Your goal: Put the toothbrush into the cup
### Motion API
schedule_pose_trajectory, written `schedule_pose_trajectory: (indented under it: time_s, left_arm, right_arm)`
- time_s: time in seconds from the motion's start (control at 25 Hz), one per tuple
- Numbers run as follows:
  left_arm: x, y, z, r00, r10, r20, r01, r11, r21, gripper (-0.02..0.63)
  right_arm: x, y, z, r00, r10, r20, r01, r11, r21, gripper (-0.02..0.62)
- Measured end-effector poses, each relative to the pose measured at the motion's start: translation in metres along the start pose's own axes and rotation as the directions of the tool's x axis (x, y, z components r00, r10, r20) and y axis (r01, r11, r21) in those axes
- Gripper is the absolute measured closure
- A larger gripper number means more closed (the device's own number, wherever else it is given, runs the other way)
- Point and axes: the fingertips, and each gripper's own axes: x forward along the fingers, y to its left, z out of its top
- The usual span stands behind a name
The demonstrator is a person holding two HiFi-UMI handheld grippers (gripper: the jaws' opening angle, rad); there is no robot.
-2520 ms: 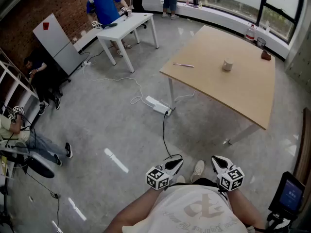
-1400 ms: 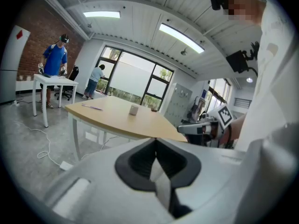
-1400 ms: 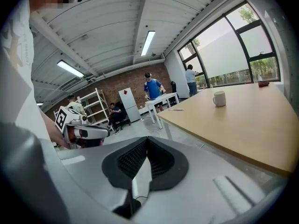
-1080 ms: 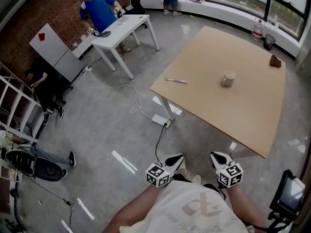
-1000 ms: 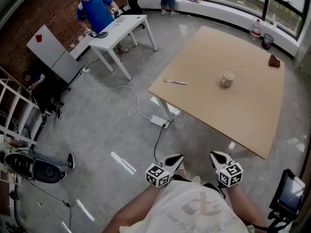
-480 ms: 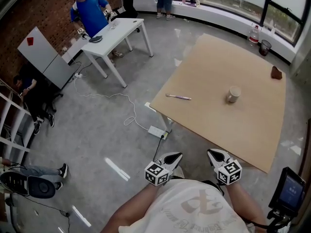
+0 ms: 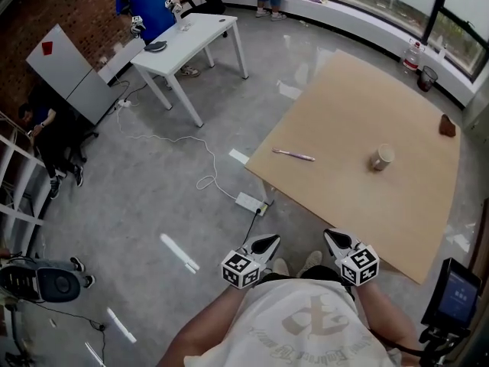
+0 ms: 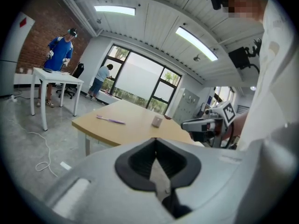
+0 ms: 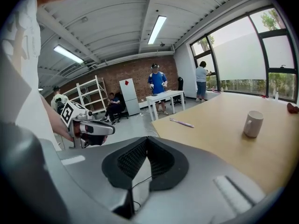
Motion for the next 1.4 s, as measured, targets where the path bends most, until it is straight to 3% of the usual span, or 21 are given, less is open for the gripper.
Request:
schedule_pose_trajectory:
  time_s: [0.24, 0.6, 0.96, 1.4]
  left_arm:
    - [0.015, 0.013, -0.007, 0.999, 0.033, -0.018, -0.034, 0.999, -0.029, 0.6]
    - [0.068, 0.035, 0.036, 0.997, 0.078, -0.024, -0.078, 0.997, -0.009, 0.6]
    - [0.12, 0.044, 0.067, 0.993, 0.101, -0.06, -0.1, 0.995, 0.017, 0.6]
    - [0.125, 0.076, 0.064, 0.984, 0.161, -0.078, -0.162, 0.987, -0.012, 0.6]
  right_arm:
    - [0.028, -0.018, -0.002, 0.998, 0.054, -0.033, -0.054, 0.998, -0.011, 0.583]
    - [0.073, -0.067, 0.038, 0.99, 0.136, -0.046, -0.14, 0.985, -0.102, 0.583]
    - [0.084, -0.129, 0.053, 0.986, 0.161, -0.05, -0.165, 0.984, -0.072, 0.583]
    - [0.121, -0.159, 0.046, 0.98, 0.153, -0.124, -0.163, 0.984, -0.073, 0.583]
